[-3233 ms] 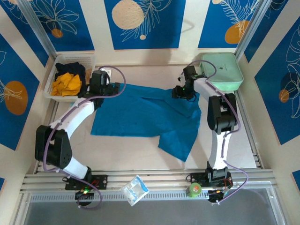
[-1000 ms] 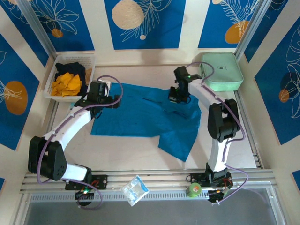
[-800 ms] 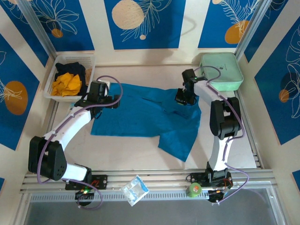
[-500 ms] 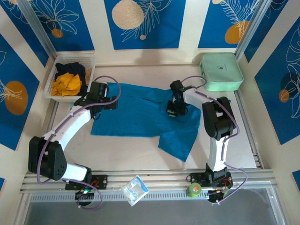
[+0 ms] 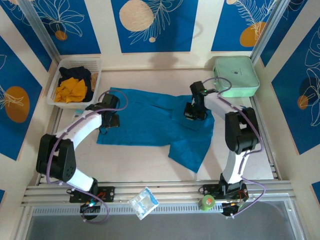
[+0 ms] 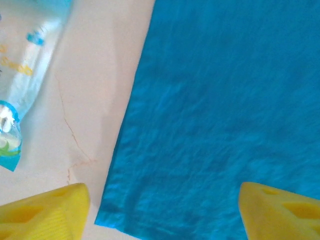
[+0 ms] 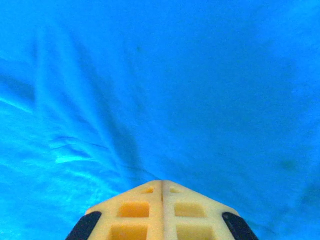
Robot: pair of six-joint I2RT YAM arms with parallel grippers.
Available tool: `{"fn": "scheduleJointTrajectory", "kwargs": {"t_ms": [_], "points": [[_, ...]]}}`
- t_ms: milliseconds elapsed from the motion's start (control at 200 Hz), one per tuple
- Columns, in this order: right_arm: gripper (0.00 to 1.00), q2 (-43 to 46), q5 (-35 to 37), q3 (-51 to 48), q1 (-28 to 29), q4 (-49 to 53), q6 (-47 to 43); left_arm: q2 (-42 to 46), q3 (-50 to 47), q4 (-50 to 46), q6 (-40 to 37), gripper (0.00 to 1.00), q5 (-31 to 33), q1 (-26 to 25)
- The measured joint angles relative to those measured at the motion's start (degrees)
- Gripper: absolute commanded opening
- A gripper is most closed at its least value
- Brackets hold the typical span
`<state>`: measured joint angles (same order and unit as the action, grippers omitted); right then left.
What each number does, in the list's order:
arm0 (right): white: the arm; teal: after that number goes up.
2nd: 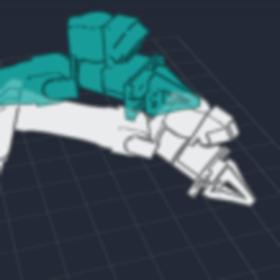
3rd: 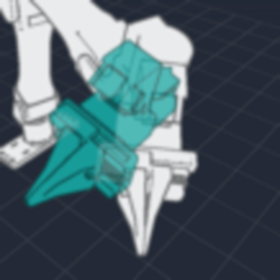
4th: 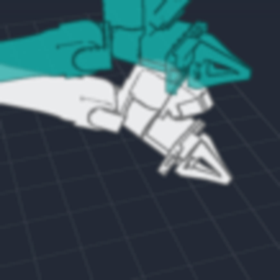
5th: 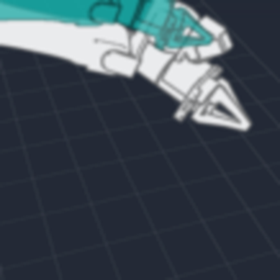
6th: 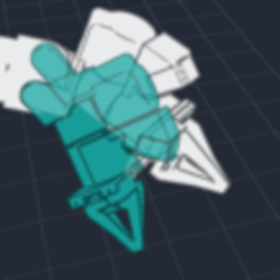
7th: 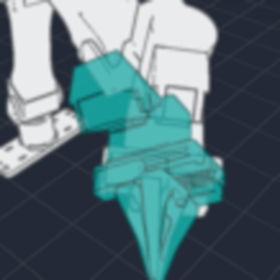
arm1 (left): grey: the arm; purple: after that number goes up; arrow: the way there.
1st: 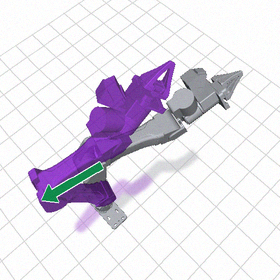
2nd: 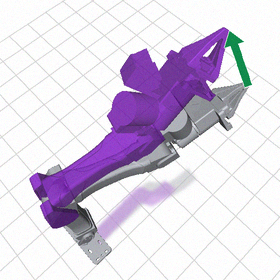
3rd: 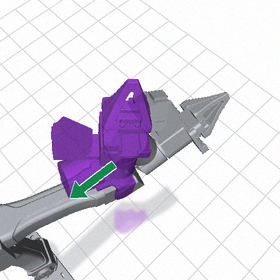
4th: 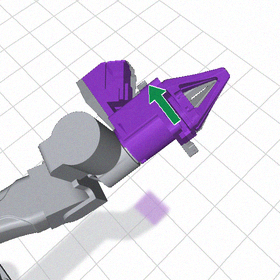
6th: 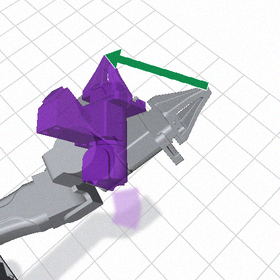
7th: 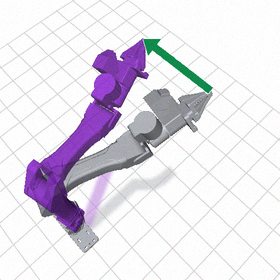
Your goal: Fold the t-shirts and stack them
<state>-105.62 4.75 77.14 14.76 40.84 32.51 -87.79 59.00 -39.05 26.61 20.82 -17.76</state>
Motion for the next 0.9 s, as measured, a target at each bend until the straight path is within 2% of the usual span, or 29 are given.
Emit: {"fn": "scheduleJointTrajectory", "kwargs": {"t_ms": [150,240,530,901], "points": [[0.03,1.53,-0.07,3.06,-5.75,0.98,-1.44,-3.93,-3.17,0.66,2.47,0.42,-0.85,0.00],[0.00,-2.21,-0.24,6.71,-8.90,1.38,-2.49,-6.25,-3.91,1.49,3.72,0.36,-1.51,0.02],[0.00,-23.12,-0.55,24.02,-13.27,4.20,-4.35,-8.81,-4.48,2.89,6.38,0.36,-2.34,0.07],[0.00,-37.09,-0.20,48.87,-14.91,14.05,-4.70,-7.15,-6.60,4.70,9.38,0.36,-2.64,0.07]]}}
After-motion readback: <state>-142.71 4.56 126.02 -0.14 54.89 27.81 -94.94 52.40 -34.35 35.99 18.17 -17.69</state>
